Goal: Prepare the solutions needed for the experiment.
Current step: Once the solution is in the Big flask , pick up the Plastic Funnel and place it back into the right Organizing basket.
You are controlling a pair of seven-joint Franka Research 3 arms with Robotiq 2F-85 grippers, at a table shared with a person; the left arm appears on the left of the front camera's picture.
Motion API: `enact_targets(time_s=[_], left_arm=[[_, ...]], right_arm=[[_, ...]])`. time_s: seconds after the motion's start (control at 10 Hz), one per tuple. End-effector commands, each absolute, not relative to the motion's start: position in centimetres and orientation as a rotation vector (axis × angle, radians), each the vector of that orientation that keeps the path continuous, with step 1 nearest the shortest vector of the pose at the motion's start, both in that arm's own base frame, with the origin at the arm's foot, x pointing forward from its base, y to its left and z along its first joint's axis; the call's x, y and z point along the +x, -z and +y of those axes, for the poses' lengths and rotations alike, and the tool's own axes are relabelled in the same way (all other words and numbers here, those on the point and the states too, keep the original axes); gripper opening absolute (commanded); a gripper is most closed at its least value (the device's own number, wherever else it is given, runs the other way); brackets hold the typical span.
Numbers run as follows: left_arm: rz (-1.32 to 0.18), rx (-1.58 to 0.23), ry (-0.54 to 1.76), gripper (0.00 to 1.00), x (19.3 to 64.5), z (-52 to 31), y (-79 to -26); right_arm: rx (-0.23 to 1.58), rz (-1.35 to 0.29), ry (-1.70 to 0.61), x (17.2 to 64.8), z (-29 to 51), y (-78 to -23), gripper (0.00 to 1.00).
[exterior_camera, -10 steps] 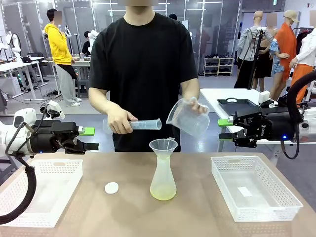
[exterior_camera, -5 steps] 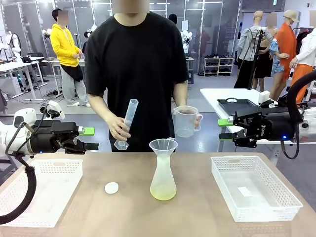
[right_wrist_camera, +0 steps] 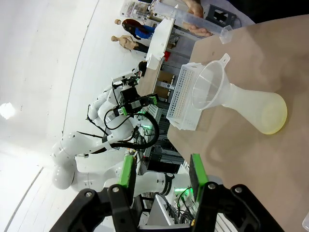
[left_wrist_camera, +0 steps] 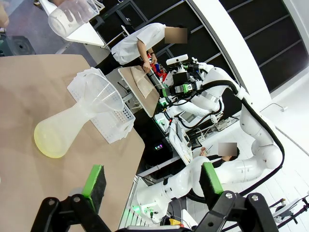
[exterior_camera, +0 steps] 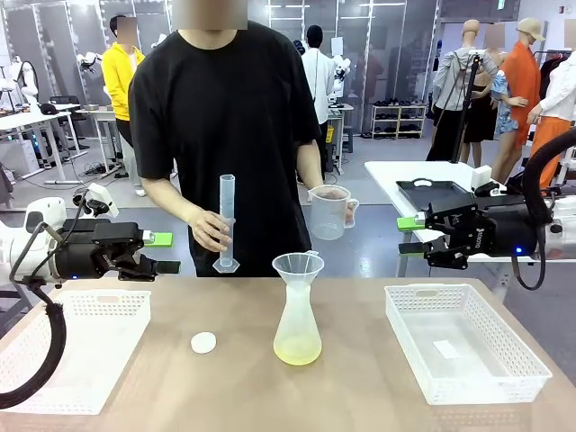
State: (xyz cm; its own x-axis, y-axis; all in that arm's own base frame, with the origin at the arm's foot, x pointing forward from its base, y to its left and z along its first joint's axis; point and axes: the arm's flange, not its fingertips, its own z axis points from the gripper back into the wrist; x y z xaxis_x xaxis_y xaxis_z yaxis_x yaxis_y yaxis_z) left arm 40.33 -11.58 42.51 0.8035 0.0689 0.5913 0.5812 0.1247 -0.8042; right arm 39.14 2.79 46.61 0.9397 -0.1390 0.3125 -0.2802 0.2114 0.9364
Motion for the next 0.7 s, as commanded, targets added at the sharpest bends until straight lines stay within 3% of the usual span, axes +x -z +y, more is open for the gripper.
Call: enact_targets(time_s=[0.0, 0.4, 0.6], left_arm=[[-0.570, -1.438, 0.395, 1.00, 40.4, -11.7, -42.7], [-0.570, -1.438, 0.395, 1.00, 40.4, -11.7, -42.7], [-0.570, -1.438, 0.395, 1.00, 40.4, -11.7, -42.7]], right_arm=[[1.365, -0.364, -0.107, 38.8, 2.7, -46.7, 0.58], [1.303, -0.368, -0.119, 39.7, 3.1, -47.8, 0.58], [1.145, -0.358, -0.145, 41.2, 4.0, -50.1, 0.58]])
